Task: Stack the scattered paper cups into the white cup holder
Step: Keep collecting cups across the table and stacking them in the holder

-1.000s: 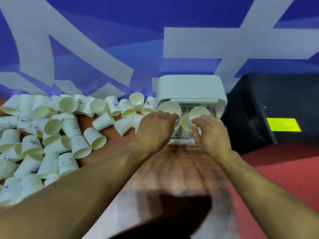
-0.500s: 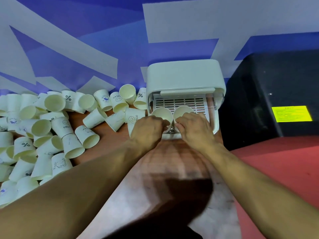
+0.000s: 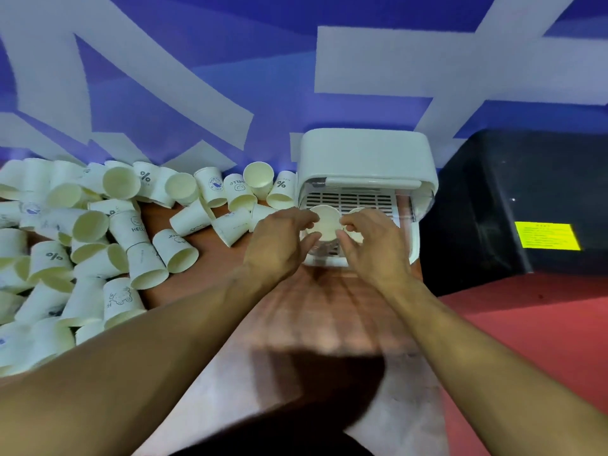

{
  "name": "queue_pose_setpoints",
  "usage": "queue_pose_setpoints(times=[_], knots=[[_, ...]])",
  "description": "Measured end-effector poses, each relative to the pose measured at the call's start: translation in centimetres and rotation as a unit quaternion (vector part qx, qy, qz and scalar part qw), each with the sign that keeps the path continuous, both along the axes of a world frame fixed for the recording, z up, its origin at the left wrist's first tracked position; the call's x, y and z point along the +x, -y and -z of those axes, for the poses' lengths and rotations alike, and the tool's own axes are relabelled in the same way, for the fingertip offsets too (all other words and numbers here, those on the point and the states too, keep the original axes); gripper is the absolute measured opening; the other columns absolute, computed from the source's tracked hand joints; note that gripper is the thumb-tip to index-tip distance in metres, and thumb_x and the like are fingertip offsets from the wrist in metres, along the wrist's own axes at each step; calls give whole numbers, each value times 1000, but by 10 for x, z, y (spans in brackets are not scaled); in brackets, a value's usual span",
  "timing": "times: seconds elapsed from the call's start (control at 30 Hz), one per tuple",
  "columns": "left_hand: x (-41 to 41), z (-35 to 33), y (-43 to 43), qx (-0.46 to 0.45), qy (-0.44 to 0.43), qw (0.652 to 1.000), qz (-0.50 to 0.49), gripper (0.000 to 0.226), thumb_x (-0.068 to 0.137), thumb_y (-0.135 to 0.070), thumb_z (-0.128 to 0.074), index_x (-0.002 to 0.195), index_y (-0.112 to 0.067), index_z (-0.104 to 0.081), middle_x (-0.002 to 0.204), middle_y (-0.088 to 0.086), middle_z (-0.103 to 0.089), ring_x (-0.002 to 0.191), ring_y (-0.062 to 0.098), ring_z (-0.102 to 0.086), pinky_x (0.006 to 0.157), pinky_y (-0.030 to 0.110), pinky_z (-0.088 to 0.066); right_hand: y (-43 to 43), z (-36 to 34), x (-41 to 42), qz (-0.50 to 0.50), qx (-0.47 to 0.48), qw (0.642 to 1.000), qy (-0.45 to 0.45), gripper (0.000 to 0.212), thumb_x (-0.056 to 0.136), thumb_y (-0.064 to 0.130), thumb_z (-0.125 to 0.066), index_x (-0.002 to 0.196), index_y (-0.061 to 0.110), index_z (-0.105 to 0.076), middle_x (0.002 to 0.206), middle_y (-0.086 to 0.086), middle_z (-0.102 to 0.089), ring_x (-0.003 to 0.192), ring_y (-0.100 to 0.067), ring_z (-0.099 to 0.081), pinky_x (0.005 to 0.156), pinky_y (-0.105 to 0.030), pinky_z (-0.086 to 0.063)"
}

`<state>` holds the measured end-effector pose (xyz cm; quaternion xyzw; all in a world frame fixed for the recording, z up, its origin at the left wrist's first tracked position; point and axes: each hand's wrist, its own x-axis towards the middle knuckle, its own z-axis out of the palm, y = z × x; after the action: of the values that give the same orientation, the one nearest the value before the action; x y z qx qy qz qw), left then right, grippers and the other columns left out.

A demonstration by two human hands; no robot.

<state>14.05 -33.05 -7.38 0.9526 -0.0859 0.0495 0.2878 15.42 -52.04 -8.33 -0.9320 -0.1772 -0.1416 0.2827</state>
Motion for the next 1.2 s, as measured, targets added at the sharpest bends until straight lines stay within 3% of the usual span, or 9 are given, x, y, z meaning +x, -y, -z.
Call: queue_pose_setpoints(times=[0.07, 0.33, 0.57, 0.7, 0.8, 0.93, 1.07, 1.2], knots=[[-9, -6, -17, -28, 4, 999, -35, 24, 87, -34, -67, 109, -24, -68, 97, -9, -71, 89, 9, -64, 76, 25, -47, -16, -13, -5, -5, 1, 1000, 5, 14, 80, 19, -69, 93, 16, -69, 82, 3, -63, 76, -21, -59, 66, -33, -49], [-64, -13, -122, -56, 6, 982, -182, 24, 85, -36, -69, 107, -28, -69, 95, -11, -70, 83, 2, -62, 76, 24, -50, -119, -36, -26, -90, -3, 996, -23, 20, 80, 24, -71, 99, 20, -68, 88, 4, -63, 82, -17, -59, 72, -29, -46], [-106, -11, -238, -64, 8, 953, -297, 18, 85, -37, -66, 102, -30, -69, 93, -12, -69, 80, 6, -63, 73, 33, -53, -232, -32, -29, -165, -30, 982, -86, 28, 82, 26, -68, 109, 18, -66, 103, 2, -63, 93, -16, -59, 80, -36, -51], [-114, -4, -297, -57, 10, 947, -317, 19, 87, -34, -65, 104, -26, -69, 100, -6, -69, 83, 11, -64, 73, 32, -52, -297, -28, -19, -189, -27, 975, -111, 26, 81, 23, -69, 106, 15, -67, 102, -2, -66, 91, -18, -60, 77, -32, -50], [-113, 4, -335, 28, -9, 961, -274, 22, 89, -31, -63, 109, -25, -69, 107, -5, -65, 91, 16, -62, 68, 28, -45, -343, -22, -7, -181, -10, 974, -138, 25, 81, 27, -70, 103, 16, -67, 97, 1, -68, 89, -15, -61, 78, -32, -50], [-96, 11, -383, 155, -20, 980, -122, 25, 87, -18, -62, 112, -20, -68, 115, 3, -61, 96, 28, -57, 67, 41, -52, -399, -14, 12, -135, 16, 966, -222, 30, 81, 28, -68, 108, 16, -67, 101, 3, -69, 96, -15, -61, 88, -32, -48], [-65, 17, -414, 289, -14, 957, 28, 31, 82, -12, -64, 111, -22, -66, 116, 2, -61, 93, 26, -54, 65, 36, -47, -443, 3, 29, -131, 9, 964, -232, 32, 81, 30, -70, 109, 16, -66, 102, 1, -68, 96, -16, -61, 91, -33, -47], [-39, 25, -428, 350, 5, 930, 110, 21, 86, -15, -56, 104, -18, -68, 112, 5, -64, 98, 28, -54, 77, 39, -45, -472, 26, 43, -124, -10, 962, -244, 36, 83, 31, -70, 116, 18, -63, 118, -2, -61, 108, -17, -57, 90, -21, -38]])
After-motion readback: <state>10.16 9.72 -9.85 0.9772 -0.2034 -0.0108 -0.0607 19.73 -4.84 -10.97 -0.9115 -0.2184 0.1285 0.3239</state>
